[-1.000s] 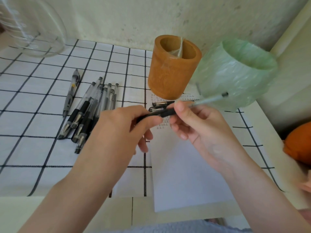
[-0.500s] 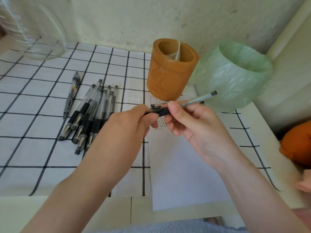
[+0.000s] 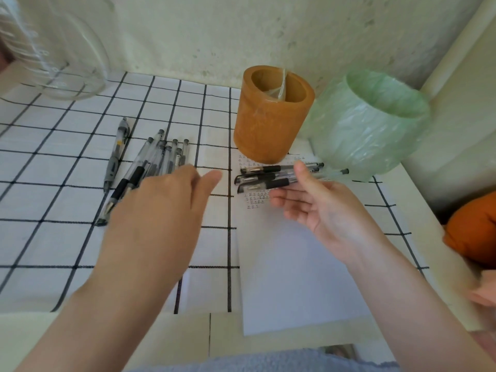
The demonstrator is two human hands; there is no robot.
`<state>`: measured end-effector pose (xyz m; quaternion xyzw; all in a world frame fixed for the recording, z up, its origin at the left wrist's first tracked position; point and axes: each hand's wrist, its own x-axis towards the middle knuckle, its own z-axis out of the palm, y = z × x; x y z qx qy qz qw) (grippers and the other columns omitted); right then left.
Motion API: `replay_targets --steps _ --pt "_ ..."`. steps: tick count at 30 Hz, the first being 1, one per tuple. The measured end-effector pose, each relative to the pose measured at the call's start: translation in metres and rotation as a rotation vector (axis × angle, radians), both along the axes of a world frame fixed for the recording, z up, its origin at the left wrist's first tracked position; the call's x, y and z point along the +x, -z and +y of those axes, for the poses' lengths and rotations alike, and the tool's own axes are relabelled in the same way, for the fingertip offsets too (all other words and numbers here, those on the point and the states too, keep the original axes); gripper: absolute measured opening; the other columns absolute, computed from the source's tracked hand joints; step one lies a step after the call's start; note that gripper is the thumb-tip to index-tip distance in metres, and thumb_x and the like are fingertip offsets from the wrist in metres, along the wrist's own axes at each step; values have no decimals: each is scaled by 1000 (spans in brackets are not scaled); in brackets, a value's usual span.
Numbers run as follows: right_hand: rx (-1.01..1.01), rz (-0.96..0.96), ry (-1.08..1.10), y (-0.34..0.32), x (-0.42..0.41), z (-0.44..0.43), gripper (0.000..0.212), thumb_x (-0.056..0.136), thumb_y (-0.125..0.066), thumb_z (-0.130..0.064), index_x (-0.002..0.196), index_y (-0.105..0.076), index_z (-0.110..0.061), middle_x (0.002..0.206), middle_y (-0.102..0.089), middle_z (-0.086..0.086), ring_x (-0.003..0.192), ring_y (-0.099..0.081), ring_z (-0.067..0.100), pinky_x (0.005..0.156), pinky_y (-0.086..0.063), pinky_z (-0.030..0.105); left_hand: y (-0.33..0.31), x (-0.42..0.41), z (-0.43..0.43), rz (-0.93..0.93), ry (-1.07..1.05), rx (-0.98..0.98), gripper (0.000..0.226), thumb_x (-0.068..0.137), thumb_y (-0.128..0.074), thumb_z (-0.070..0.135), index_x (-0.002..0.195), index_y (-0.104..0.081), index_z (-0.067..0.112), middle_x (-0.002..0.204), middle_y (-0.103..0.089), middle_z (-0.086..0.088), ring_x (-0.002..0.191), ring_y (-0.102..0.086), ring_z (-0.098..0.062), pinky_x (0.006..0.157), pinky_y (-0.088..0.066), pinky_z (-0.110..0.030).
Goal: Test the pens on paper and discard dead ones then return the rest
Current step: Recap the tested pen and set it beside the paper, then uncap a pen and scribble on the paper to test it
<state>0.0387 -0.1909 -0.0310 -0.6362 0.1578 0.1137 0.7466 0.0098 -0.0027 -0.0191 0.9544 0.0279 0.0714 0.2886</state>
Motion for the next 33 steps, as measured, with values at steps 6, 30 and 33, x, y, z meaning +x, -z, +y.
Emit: replay_targets --steps 6,30,33 --pt "-48 99 -71 -1 7 -7 44 97 -46 -31 103 -60 10 88 -72 23 68 -72 21 50 -53 24 12 -2 6 150 -92 376 33 92 -36 47 101 -48 18 81 -62 -1 65 -53 -18 56 -42 -29" --pt "-273 -22 -91 -2 2 -6 23 95 -47 -11 95 -67 1 74 -74 13 55 -63 15 46 -48 22 21 2 7 133 -113 360 34 93 -40 44 108 -56 19 81 -64 0 76 -58 -20 59 -38 -28" --pt "-277 -24 -100 -2 2 -5 24 95 -47 -11 94 -68 0 72 -74 11 54 -63 15 45 -47 22 20 4 11 150 -143 269 31 91 -44 43 105 -58 19 81 -64 -1 78 -59 -23 61 -40 -30"
